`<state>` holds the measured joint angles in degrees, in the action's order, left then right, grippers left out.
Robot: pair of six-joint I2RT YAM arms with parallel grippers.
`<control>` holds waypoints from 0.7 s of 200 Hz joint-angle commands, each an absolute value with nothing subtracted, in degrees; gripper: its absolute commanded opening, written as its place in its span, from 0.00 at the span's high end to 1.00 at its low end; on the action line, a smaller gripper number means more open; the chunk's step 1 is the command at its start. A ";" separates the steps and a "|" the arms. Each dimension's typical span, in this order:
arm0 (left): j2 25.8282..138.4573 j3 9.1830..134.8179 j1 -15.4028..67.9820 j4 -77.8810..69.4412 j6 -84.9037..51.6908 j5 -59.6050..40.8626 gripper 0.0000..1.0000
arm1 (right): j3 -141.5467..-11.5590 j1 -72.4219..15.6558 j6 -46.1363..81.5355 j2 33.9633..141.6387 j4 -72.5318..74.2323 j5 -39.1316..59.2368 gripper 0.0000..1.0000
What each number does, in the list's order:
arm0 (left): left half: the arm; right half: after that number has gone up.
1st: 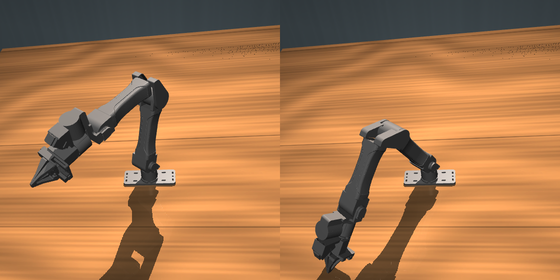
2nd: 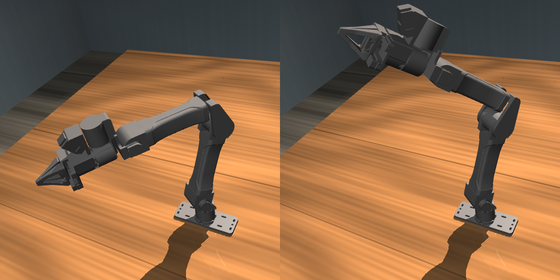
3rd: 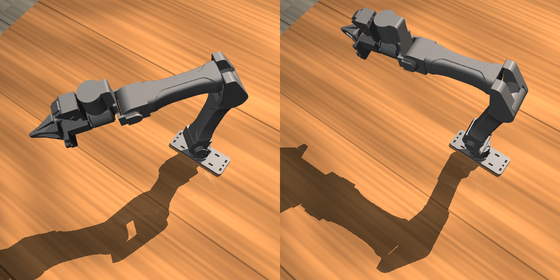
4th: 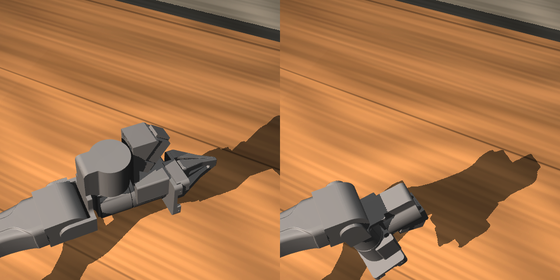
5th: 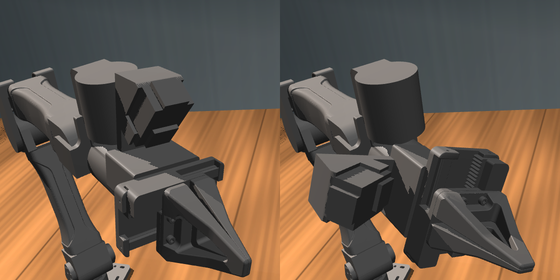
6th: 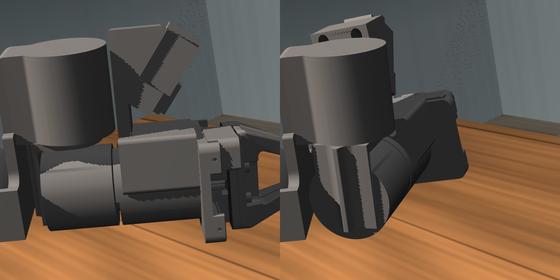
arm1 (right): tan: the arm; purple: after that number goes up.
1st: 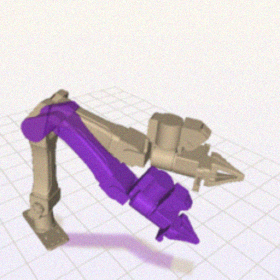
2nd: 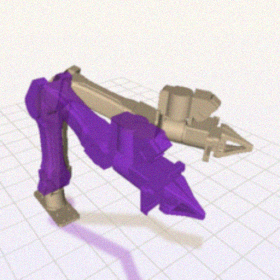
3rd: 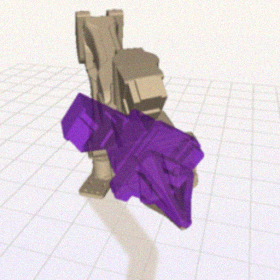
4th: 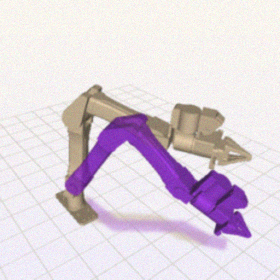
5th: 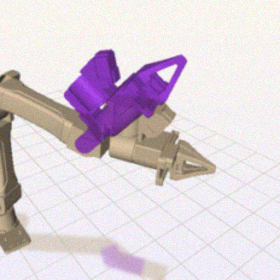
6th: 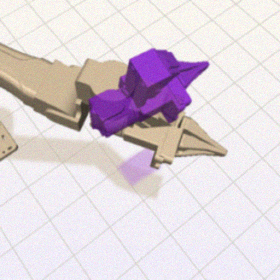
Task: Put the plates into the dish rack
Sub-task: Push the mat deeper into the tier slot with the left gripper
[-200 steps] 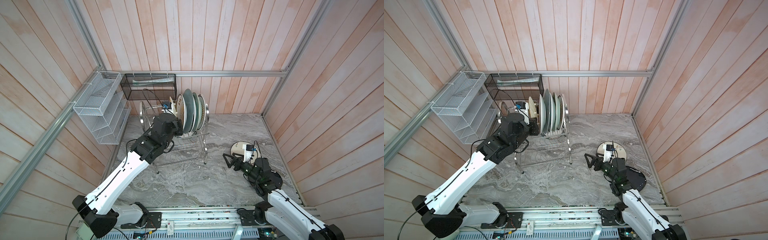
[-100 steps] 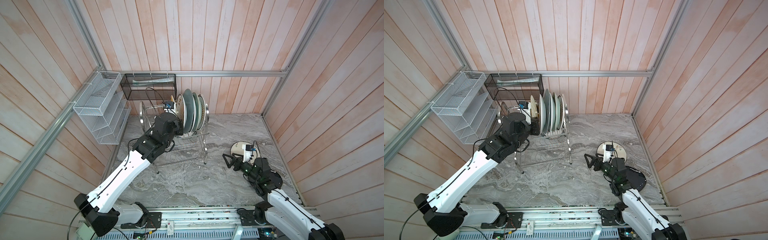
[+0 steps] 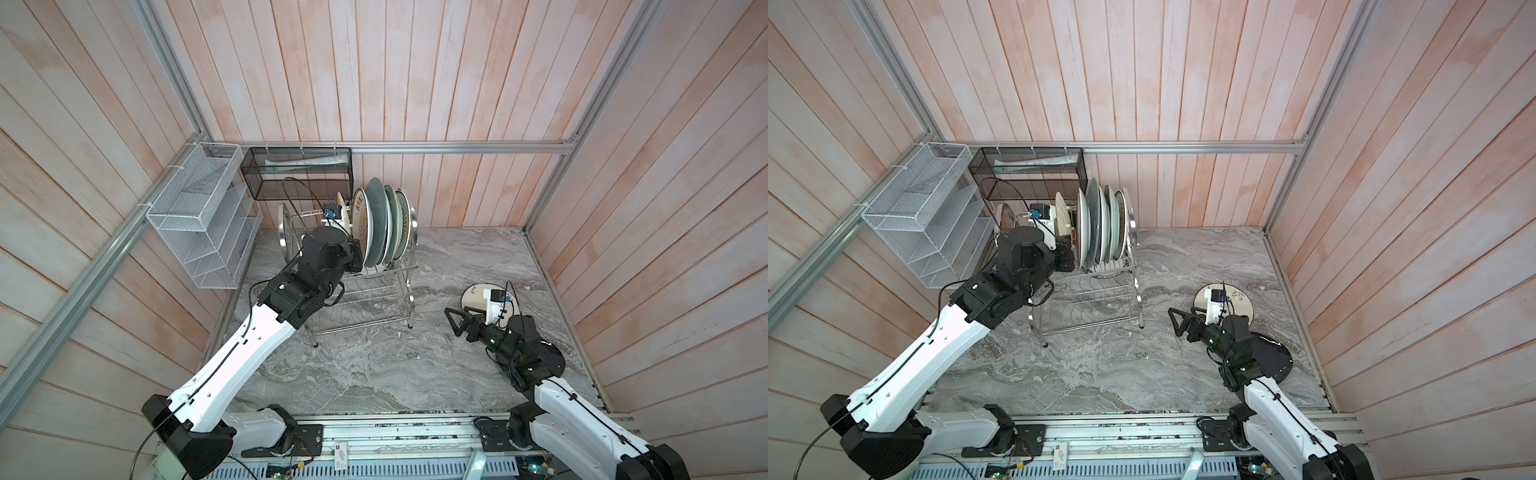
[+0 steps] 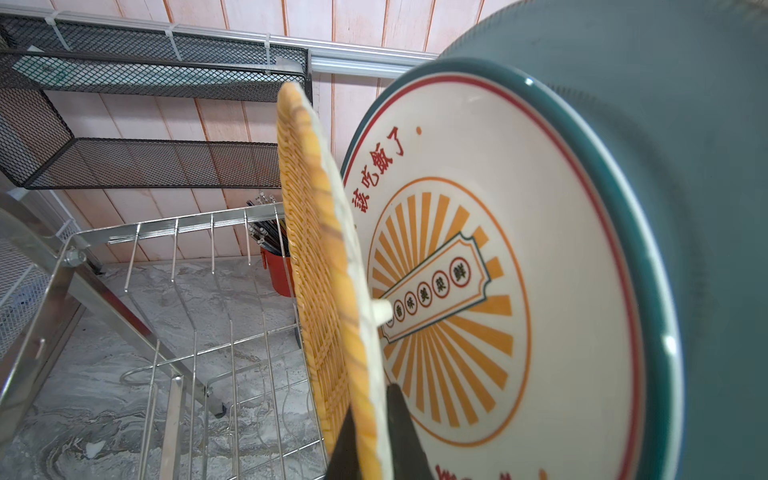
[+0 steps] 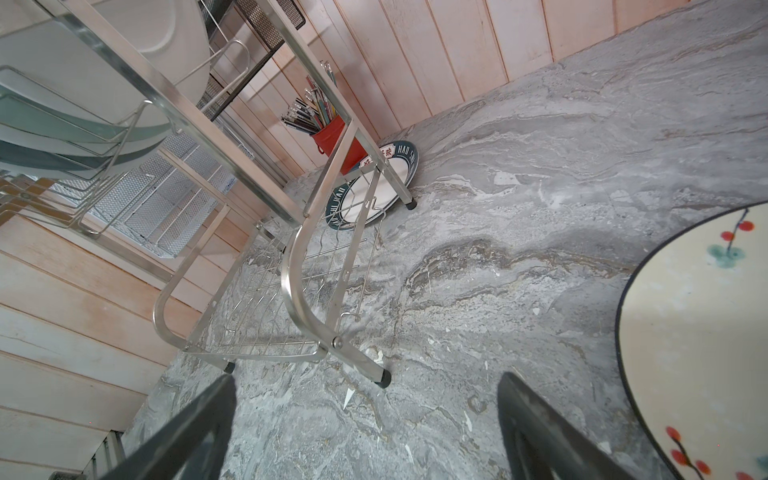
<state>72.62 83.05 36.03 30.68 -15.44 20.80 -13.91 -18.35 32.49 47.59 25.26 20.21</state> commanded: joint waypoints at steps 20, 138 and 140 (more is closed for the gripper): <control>71.80 82.14 35.55 32.75 -16.69 18.95 1.00 | -15.03 -18.85 31.29 47.96 26.18 19.95 0.02; 74.66 83.29 35.60 35.39 -20.52 21.62 0.97 | -15.29 -19.03 31.20 48.54 26.19 20.02 0.02; 74.81 83.38 35.64 35.48 -20.58 21.58 0.97 | -15.29 -19.06 31.20 48.45 26.19 20.03 0.02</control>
<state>72.42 82.83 36.01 31.29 -18.33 20.36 -13.91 -18.72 32.29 48.45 25.30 20.21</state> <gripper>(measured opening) 0.095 0.978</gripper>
